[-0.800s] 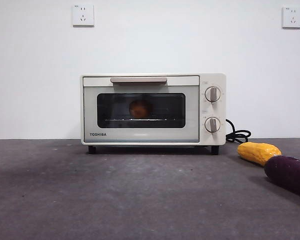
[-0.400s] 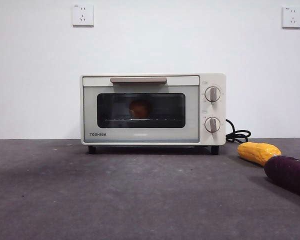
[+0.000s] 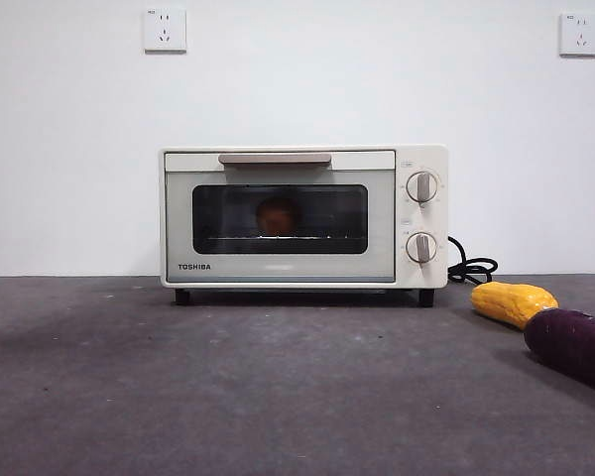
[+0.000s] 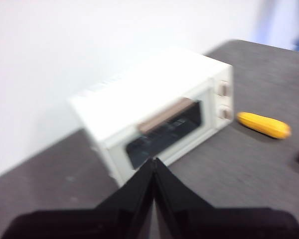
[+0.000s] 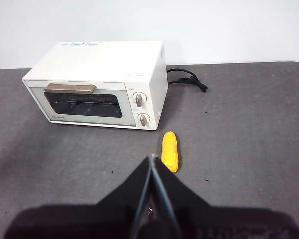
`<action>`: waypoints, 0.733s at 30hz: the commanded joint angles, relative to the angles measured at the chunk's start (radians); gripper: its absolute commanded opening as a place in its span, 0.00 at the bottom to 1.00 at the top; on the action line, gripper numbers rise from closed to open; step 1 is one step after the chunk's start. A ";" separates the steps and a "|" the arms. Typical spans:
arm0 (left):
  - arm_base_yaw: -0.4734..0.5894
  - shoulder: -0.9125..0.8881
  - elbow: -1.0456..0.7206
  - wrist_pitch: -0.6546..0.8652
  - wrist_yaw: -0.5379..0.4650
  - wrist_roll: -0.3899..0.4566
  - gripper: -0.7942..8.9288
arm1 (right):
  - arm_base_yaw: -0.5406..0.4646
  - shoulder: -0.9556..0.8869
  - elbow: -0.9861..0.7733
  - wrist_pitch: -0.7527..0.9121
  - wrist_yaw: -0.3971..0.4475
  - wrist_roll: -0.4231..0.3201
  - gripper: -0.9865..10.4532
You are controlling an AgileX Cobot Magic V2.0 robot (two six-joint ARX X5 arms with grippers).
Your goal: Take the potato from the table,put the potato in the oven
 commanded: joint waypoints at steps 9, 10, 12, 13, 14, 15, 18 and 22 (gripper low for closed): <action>0.132 -0.180 -0.486 0.418 -0.102 -0.026 0.08 | 0.001 -0.001 -0.007 -0.020 0.001 0.007 0.09; 0.145 -0.203 -0.539 0.456 -0.102 -0.038 0.08 | 0.001 -0.001 -0.007 -0.020 0.001 0.007 0.09; 0.169 -0.247 -0.630 0.500 -0.103 -0.056 0.08 | 0.001 -0.001 -0.007 -0.020 0.002 0.007 0.09; 0.183 -0.272 -0.675 0.515 -0.111 -0.067 0.08 | 0.001 -0.001 -0.007 -0.020 0.002 0.007 0.09; 0.196 -0.298 -0.716 0.526 -0.120 -0.084 0.08 | 0.001 -0.001 -0.007 -0.020 0.002 0.007 0.09; 0.207 -0.320 -0.748 0.534 -0.122 -0.094 0.08 | 0.001 -0.001 -0.007 -0.020 0.001 0.007 0.09; 0.235 -0.391 -0.835 0.545 -0.121 -0.122 0.08 | 0.001 -0.001 -0.007 -0.020 0.001 0.007 0.09; 0.238 -0.477 -0.916 0.547 -0.141 -0.137 0.08 | 0.001 -0.001 -0.007 -0.020 0.001 0.007 0.09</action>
